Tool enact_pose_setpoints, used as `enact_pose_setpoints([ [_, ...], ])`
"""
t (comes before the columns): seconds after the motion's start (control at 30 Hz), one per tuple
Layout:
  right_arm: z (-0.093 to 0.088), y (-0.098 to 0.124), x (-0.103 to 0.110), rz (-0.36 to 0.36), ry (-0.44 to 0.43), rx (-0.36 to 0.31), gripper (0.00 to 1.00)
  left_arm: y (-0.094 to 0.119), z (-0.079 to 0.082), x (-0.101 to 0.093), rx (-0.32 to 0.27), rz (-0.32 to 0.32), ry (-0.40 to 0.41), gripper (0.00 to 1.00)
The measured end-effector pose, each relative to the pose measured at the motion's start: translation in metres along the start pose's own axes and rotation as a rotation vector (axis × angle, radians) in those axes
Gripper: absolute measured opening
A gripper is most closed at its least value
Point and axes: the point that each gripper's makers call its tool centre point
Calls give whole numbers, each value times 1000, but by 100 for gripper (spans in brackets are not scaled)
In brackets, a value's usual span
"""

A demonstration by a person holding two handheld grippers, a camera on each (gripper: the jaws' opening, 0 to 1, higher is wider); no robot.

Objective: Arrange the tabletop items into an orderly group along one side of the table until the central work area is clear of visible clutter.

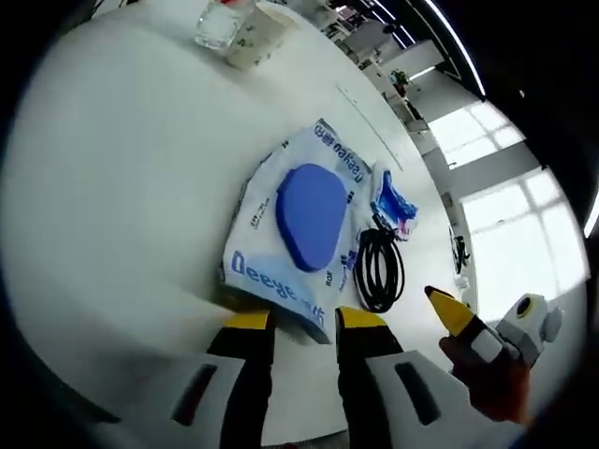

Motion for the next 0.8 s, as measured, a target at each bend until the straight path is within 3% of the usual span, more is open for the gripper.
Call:
enact_pose_setpoints([
  [0.1,0,0,-1,-2,-1,0,24,-1,1,4,-4,16,0,9],
  [0.2,0,0,-1,-2,-3,-3,24,0,-1,5,2,16,-2,7],
  [0.47,-2,-2,2,3,-7,-1,23,5,3,8,-24,11,16,7],
  [0.8,-5,-6,5,12,-4,11,23,13,13,33,-57,51,48,6],
])
Point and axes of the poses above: the point that each gripper's makers call its tool centre point, and the gripper's own axes: y roughly backward along the fingers, x roughly to its left, z roughly out of its top, and after that the axes turned 13 degrees about z, right-handed
